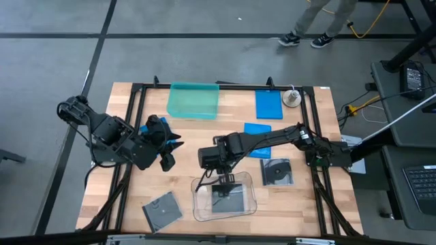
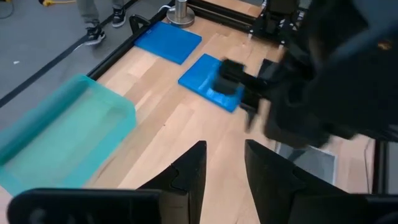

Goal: Pick & place jewel cases by type
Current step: Put the bottom right blue CD case into the green bin

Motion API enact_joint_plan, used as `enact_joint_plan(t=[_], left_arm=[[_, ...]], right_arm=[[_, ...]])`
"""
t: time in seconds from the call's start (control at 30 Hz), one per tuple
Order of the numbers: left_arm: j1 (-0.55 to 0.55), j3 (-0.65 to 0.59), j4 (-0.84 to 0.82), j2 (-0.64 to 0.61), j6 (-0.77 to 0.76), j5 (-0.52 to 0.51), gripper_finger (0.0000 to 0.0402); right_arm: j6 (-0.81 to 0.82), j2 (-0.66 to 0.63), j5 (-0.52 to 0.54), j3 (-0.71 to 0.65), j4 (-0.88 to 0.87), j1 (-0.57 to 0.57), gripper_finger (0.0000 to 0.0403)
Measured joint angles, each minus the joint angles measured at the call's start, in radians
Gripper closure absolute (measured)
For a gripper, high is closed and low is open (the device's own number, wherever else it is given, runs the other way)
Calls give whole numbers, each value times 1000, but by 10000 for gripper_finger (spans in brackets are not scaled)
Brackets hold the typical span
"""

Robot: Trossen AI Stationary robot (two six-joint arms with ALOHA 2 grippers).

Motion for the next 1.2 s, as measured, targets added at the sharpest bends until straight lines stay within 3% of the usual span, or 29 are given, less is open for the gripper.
enact_joint_plan(t=[0.53, 0.67, 0.87, 1.2], left_arm=[[-111, 0, -105, -1, -122, -54, 304], [-118, 0, -160, -1, -163, -97, 304], [-115, -1, -205, -1, -185, -141, 304], [-10, -1, -228, -1, -185, -329, 307]], right_arm=[[52, -38, 35, -1, -100, -132, 240], [45, -74, 44, -65, -98, -180, 240], [28, -248, 39, -422, 141, -256, 240], [64, -689, 10, -1081, 498, -377, 244]])
